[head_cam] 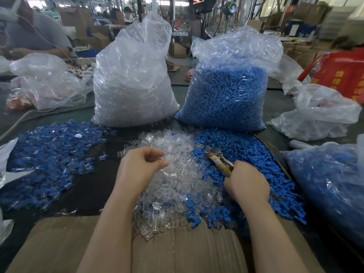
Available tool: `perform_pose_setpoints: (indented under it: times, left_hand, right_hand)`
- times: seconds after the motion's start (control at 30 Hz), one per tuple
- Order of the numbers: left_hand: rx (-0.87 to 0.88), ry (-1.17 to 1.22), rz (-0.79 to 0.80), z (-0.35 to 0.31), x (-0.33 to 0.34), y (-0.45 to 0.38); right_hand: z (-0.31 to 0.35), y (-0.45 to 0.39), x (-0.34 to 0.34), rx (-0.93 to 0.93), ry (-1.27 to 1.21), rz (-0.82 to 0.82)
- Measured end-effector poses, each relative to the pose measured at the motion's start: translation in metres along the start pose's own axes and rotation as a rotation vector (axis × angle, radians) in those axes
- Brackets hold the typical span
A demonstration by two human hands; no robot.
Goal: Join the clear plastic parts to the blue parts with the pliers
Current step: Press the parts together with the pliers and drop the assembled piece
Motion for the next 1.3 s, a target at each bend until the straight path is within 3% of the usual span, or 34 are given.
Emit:
perform_pose_setpoints:
  times: [0.33, 0.67, 0.8, 1.03, 1.3]
  left_hand:
    - [-0.004, 0.253, 0.035, -0.018, 0.008, 0.005]
    - [-0.078, 0.419, 0.127, -0.032, 0.033, 0.019]
    - [-0.103, 0.465, 0.114, -0.033, 0.041, 0.022]
    - [-0.183, 0.615, 0.113, -0.035, 0.048, 0.026]
    - [-0.082, 0.608, 0.004, -0.038, 0.049, 0.027]
  right_hand:
    - [0.001, -0.001, 0.000, -0.070, -0.133, -0.100]
    - [0.012, 0.002, -0.008, -0.098, -0.966, -0.037]
    - [0.018, 0.007, -0.013, -0.090, -1.150, 0.001]
    - [0.025, 0.013, -0.019, -0.187, -1.233, 0.058]
    - [0.033, 0.018, -0.021, -0.285, -1.192, -0.035]
Point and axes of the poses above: each hand's wrist, its own y-axis away from the middle knuckle, its own x-axis out of the palm, z = x × y, the point moved 2 cm from there along -y, towards the middle knuckle, and after that the axes turned 7 degrees about -z, right-handed, at the moved point
